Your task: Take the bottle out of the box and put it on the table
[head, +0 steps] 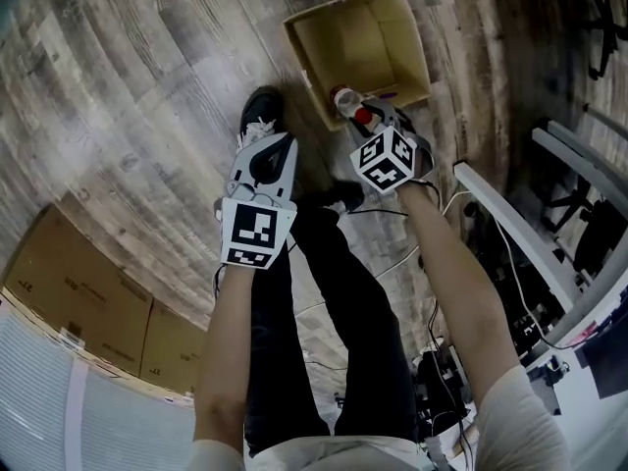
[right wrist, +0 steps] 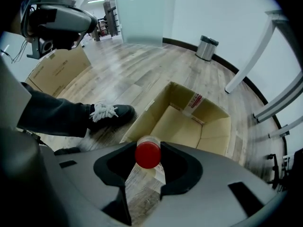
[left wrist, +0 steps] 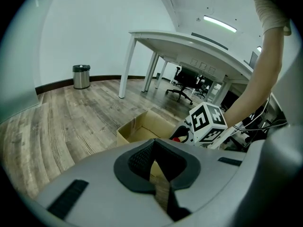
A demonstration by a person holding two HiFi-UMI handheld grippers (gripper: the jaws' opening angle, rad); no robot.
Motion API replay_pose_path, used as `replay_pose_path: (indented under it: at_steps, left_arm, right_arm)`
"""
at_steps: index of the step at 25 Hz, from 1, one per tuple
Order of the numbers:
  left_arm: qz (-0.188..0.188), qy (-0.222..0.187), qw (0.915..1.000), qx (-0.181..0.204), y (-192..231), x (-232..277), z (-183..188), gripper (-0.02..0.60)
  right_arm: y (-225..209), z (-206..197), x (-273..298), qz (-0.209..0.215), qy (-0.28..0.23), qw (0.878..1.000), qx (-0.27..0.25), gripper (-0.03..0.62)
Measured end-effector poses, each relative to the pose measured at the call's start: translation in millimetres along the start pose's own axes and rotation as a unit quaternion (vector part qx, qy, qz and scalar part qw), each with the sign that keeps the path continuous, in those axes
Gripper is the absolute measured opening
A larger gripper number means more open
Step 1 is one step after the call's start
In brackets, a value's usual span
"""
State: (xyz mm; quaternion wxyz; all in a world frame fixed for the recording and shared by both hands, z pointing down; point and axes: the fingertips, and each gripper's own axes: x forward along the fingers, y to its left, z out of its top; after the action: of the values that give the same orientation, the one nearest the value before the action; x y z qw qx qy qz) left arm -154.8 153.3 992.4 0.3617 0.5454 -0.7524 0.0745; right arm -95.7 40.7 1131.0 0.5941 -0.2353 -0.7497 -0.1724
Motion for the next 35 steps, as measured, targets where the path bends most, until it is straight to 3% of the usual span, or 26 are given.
replay_pose_path:
  at_steps: [8,13,22,30,35]
  left_arm:
    - [-0.042,0.022,0.9983,0.033,-28,-3,26,0.012]
    - [-0.072,0.026,0.9958,0.050,-45,-2,68,0.012]
    - [-0.128,0.037,0.9842,0.117,-70,-8,145,0.012]
    - [-0.183,0.059,0.9685,0.159,-94,-13,177,0.012]
    - [-0.229,0.065,0.9528,0.189,-131,-17,203,0.012]
  right_arm:
    - [-6,-2,-54,-0.004,-0.010,1.000,0.006,0.186]
    - [-18,-6,-95,-0.013,-0.009,0.999,0.031,0.184]
    - [-55,-21,-184,-0.032,-0.032,0.993,0.112,0.184]
    - [-56,-59,-240,-0.060,-0.027,0.979,0.192,0.183]
    - [-45,-86,-282,-0.065,-0.020,0.966,0.248,0.183]
